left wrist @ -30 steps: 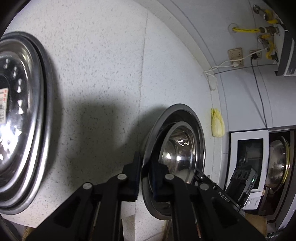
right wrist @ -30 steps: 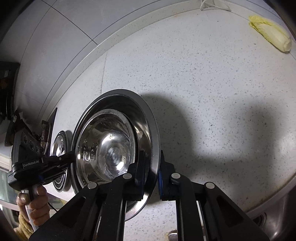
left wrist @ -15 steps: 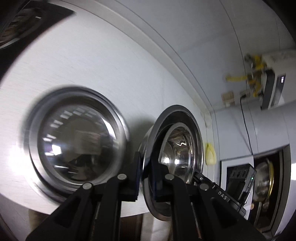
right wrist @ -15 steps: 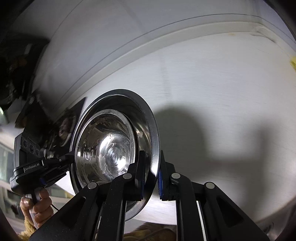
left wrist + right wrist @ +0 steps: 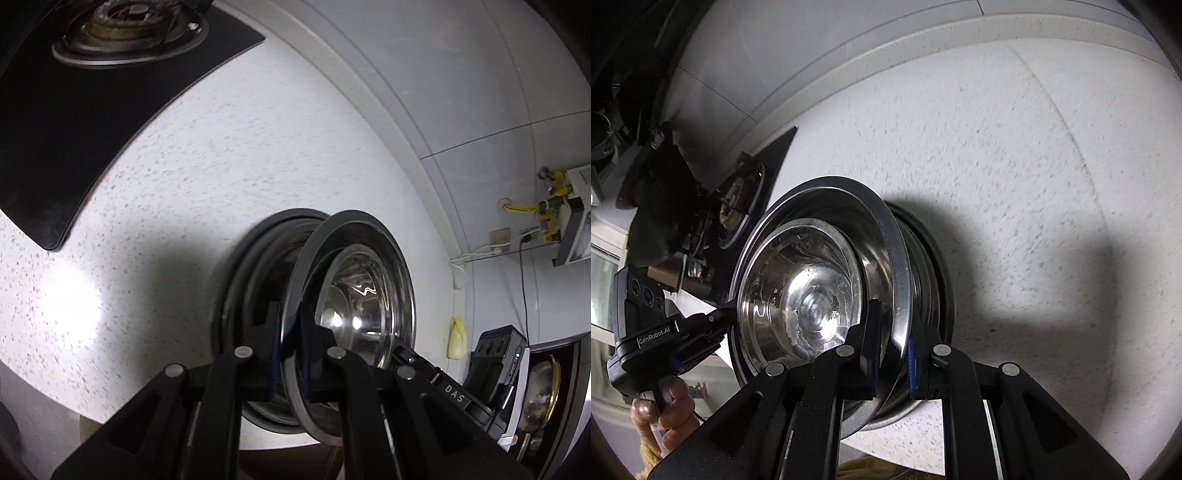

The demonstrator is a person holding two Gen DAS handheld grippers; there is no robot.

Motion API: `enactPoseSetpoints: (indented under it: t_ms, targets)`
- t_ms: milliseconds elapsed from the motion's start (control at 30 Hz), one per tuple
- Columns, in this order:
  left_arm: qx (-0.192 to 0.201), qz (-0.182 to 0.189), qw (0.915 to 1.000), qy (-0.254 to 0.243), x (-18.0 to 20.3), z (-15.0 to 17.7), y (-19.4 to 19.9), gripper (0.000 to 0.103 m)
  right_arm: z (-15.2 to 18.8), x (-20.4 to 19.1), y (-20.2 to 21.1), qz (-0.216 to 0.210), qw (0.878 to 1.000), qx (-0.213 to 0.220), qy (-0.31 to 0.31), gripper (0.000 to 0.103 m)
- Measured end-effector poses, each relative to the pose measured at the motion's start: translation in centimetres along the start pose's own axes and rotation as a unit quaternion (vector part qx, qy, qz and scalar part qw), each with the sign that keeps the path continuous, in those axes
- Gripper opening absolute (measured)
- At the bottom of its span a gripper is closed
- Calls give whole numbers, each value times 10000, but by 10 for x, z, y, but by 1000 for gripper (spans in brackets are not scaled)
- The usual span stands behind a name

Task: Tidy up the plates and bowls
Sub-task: 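Carry the nested bowls with both tools and lower them onto the plate stack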

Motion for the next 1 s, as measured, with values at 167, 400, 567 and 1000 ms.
enactPoseSetpoints:
  t_ms: [167,400,567,1000]
  targets:
    - [-96,-15,9999,-56,-8,5,-13,7,3,-6,-17,152,9998,-2,-117,11]
    - [-104,-95,9994,-308,-11,5,-10,7,5,-14,-17,323,9993,110,-142,11]
    - [-116,-135,9988,-466,-11,0,-8,7,8,-21,-22,599,9979,243,-74,12]
    - [-112,-235,9963,-822,-13,2,3,7,15,-29,-21,1058,9933,460,111,14]
Point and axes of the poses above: each gripper's, at about its wrist camera, not at the fingertips, and y roughly against the way its jaws point, x to its right, z to its underside, the point moved 7 cm from there along -y, roughly the way its jaws point, and after that the axes turned 13 degrees about -y, right-handed, at the moved point
